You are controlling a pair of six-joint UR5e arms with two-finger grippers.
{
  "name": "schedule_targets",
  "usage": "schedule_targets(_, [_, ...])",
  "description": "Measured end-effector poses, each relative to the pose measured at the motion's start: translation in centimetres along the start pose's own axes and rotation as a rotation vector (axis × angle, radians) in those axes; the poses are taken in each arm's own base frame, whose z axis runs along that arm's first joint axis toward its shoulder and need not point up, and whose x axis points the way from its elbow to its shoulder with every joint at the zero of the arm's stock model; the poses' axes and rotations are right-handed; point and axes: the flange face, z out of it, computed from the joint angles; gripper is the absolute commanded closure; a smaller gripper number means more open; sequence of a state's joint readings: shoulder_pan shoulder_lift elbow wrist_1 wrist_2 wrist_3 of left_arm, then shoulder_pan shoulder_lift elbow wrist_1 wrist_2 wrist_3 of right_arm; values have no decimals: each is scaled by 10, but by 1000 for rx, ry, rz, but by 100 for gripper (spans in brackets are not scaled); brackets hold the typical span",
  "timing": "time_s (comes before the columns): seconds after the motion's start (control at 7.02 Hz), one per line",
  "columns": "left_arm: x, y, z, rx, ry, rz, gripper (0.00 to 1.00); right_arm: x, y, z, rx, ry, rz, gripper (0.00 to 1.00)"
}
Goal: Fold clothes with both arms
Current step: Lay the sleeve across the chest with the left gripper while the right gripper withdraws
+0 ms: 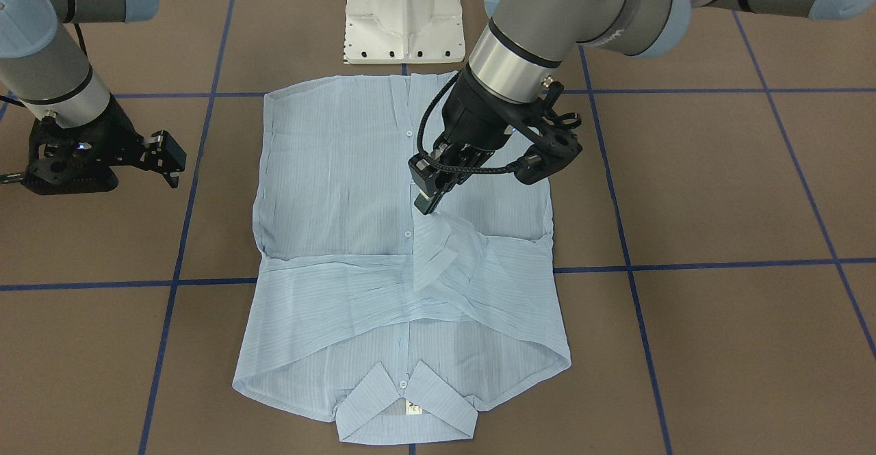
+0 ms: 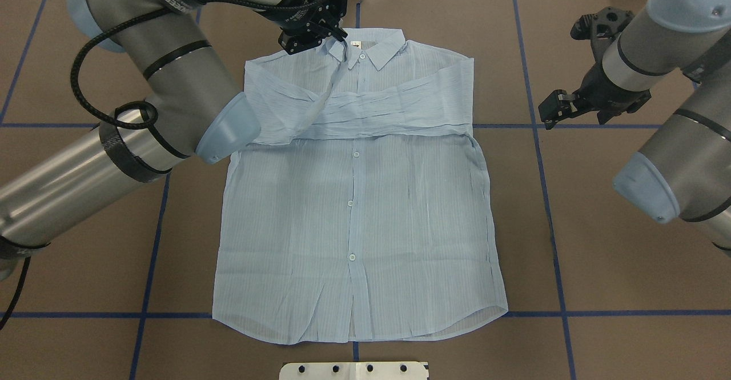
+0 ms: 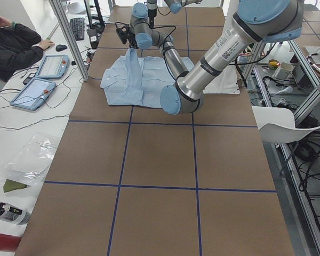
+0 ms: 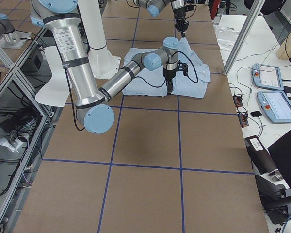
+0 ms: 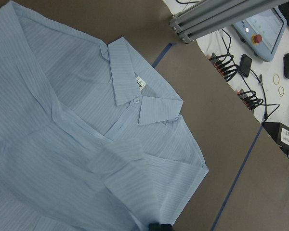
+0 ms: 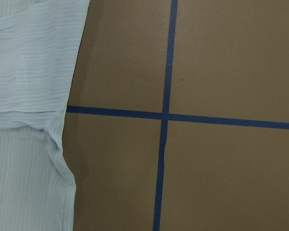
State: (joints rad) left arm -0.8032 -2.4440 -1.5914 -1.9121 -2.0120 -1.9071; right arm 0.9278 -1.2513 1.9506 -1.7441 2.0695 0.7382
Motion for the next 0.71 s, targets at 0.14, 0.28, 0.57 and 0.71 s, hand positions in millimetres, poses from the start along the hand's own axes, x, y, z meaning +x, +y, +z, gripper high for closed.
schedule_targets(0.14, [-6, 13, 17, -9, -6, -7, 100, 0, 0, 1, -1, 1, 1, 0])
schedule_targets(0.28, [-14, 30, 43, -1, -6, -17, 100, -1, 0, 1, -1, 1, 0, 0])
schedule_targets(0.57, [-31, 80, 119, 9, 17, -53, 100, -2, -1, 1, -1, 1, 2, 0])
schedule_targets(0.71, [-33, 113, 153, 21, 12, -58, 81, -3, -2, 1, 0, 0, 4, 0])
